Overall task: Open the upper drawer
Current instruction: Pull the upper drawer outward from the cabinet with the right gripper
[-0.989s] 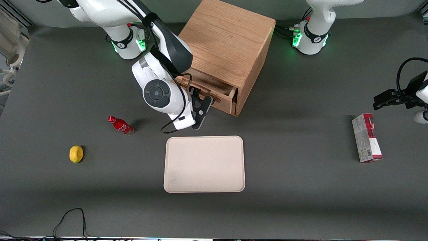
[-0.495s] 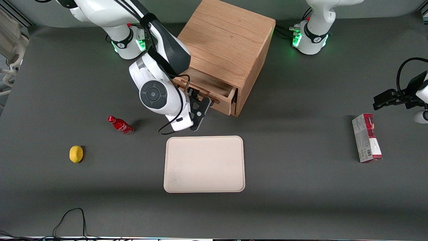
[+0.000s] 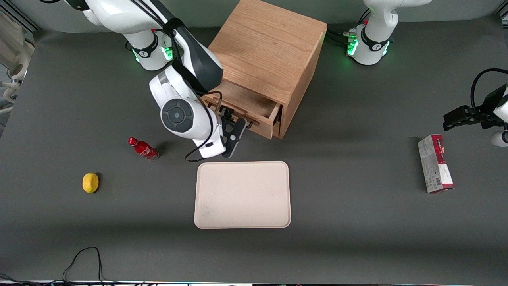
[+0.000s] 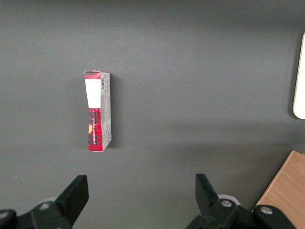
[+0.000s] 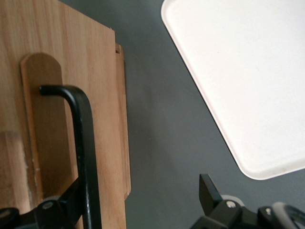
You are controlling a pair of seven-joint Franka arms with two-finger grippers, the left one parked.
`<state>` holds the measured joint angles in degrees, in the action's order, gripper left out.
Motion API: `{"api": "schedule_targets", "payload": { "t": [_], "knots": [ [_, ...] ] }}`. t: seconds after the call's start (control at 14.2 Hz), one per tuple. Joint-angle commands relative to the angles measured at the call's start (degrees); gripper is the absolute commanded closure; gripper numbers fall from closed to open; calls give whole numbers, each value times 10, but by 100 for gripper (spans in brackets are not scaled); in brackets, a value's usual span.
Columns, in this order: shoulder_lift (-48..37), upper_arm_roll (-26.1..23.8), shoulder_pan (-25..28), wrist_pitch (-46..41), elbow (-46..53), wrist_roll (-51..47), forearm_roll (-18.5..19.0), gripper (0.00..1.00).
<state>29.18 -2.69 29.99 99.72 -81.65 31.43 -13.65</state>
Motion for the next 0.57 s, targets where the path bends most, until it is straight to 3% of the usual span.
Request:
{"api": "schedule_targets", "payload": {
  "t": [0.0, 0.49],
  "knots": [
    [10, -1, -12, -10, 14, 19, -1, 0],
    [40, -1, -17, -10, 53, 19, -2, 0]
  ]
}}
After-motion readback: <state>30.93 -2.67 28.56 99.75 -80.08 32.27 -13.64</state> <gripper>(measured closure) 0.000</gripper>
